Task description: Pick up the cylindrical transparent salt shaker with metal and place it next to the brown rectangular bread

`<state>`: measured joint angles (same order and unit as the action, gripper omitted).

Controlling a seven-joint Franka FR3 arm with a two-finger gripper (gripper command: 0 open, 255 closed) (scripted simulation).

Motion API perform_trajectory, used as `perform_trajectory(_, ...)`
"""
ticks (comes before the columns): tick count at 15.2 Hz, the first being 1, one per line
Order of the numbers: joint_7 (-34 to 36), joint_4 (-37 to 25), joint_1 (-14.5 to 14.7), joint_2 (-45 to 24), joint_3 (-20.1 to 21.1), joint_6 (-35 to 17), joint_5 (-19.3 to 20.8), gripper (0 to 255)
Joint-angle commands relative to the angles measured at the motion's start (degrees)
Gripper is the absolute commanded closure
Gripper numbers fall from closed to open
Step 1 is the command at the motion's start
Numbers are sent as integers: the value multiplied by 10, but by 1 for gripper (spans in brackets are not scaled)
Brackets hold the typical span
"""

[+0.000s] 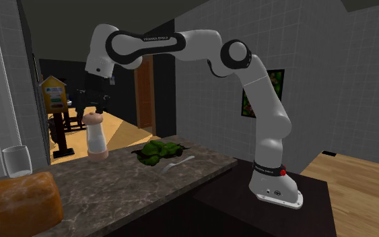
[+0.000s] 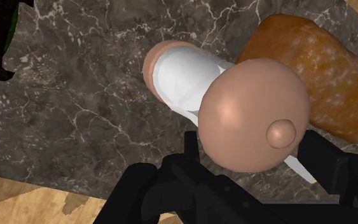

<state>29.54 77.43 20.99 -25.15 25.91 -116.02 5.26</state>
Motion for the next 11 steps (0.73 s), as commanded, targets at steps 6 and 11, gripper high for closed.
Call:
perform_trajectory(6,-1,51,-4,-2,-2,-53,1,255)
perform_trajectory(11,-1,81,-5,-8,-4,-89,4,255)
